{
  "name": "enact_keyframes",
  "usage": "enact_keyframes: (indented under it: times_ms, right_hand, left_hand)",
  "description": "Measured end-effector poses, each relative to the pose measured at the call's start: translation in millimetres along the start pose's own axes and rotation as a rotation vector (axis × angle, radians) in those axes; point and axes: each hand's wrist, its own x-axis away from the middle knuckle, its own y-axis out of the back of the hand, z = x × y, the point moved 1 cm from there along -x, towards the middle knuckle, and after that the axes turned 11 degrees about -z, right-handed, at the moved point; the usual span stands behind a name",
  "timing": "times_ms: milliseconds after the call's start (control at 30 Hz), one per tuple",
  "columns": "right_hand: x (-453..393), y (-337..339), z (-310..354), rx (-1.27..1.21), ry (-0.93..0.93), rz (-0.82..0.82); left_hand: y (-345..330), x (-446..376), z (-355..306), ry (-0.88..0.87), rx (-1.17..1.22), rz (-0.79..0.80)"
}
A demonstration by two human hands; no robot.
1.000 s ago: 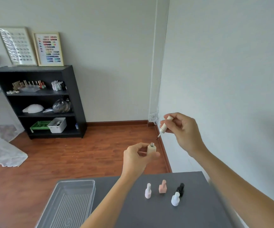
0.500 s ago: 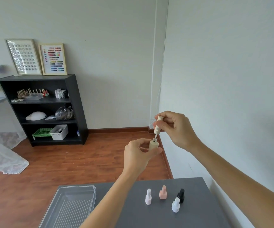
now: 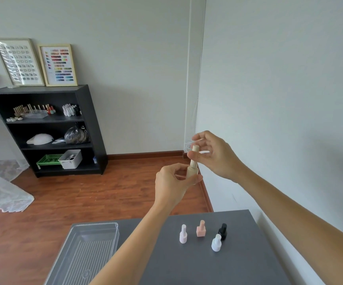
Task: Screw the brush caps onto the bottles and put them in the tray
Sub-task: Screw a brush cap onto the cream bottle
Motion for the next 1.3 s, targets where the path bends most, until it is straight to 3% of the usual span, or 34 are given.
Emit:
enact_keyframes:
  times_ms: [67,133,400,467,567,633,733,900,967,1133,1300]
  right_hand:
    - [0,6,-2,-0.111,-0.011,0.139]
    - [1,10,-3,-0.144,0.004,0.177]
    - [1,6,0,0.093,0.013,-0.106]
    - [1,5,-2,0.122,0.009,-0.077]
    - [-1,7,-5,-0.081,-0.033,0.116]
    - [0,10,-5,-0.175,-0.020,0.155]
    - [-2,10,-6,-0.144,-0.002,0.037]
    - [-2,4,-5,0.107,0.023,-0.137]
    - [-3,4,-7,0.122,0.025,-0.112]
    - [-5,13,-12,-0.211,-0.026,0.152]
    - [-7,11,-12,-0.158,-0.026,-0.031]
  left_hand:
    - [-1,-1,1,0.007,-0.003,0.006]
    - [-2,-1,2,0.012,-0.003,0.009]
    - [-8,-2,3,0.024,0.001,0.030]
    - [-8,-3,2,0.022,0.009,0.029]
    - [-8,-4,0,0.027,0.023,0.031]
    - [-7,-4,0,0.031,0.031,0.037]
    - [-9,-4,1,0.030,0.028,0.041]
    - [-14,-4,4,0.035,0.031,0.049]
    - [-14,-5,4,0.033,0.032,0.049]
    - [-11,-8,1,0.049,0.041,0.040]
    - [-15,-8,1,0.050,0.040,0.042]
